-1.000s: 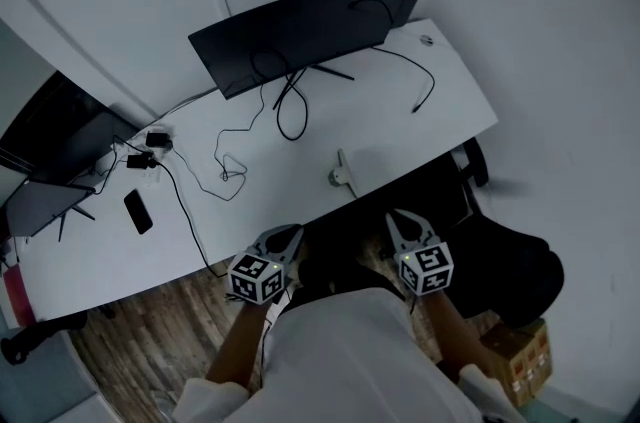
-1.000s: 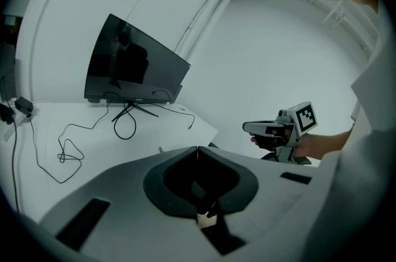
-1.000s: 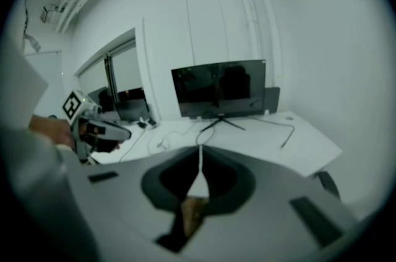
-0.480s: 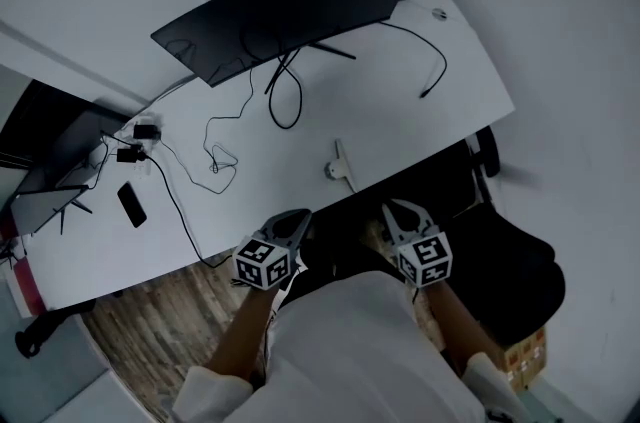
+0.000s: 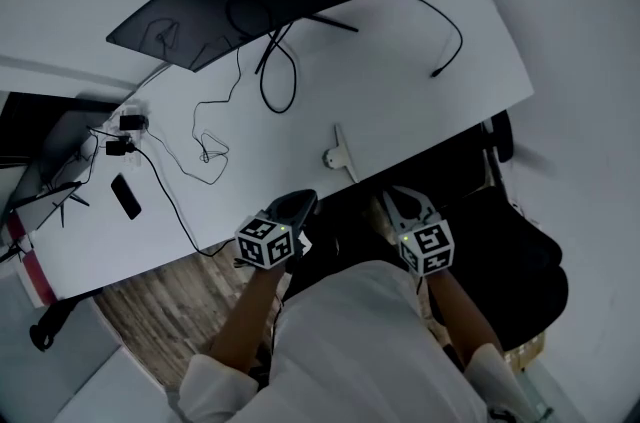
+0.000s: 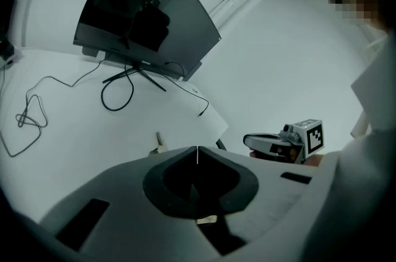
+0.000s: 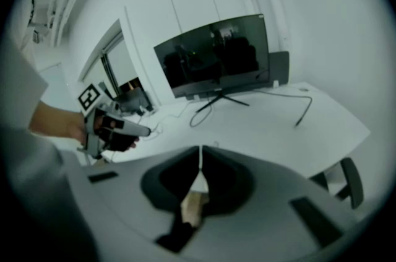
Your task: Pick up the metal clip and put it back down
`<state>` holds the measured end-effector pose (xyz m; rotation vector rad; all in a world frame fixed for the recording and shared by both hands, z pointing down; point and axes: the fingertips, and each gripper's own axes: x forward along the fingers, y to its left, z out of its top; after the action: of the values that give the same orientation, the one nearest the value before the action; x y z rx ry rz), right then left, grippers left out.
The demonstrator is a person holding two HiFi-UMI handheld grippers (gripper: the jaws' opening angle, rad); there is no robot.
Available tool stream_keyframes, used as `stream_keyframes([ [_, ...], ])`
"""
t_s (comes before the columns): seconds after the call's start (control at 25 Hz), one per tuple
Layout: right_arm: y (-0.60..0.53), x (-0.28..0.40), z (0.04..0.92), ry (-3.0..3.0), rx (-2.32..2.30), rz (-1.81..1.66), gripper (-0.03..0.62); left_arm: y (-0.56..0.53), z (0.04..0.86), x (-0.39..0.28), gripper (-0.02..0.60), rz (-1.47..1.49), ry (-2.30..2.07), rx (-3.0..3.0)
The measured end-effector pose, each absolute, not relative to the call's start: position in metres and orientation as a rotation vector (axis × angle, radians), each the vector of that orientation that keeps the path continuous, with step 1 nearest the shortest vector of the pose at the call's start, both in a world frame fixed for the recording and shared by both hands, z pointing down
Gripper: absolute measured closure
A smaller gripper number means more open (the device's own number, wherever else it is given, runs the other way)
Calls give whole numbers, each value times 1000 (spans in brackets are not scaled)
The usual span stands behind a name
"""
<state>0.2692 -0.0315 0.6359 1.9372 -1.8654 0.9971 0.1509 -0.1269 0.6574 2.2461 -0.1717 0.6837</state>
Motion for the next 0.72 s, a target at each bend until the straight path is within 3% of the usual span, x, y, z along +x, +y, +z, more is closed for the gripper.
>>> stream_keyframes([
  [0.44,-47,279,680,-1889,1879,1117,560,-134,718,177,546,742,-204,2087],
  [0.56,-49,281,690,-1895,1865,1142,560,-136,735,182,501,758,-227,2032],
  [0.72,-51,282,701,-1903,1848,1172,560,-139,754,188,488,776,-271,1969],
])
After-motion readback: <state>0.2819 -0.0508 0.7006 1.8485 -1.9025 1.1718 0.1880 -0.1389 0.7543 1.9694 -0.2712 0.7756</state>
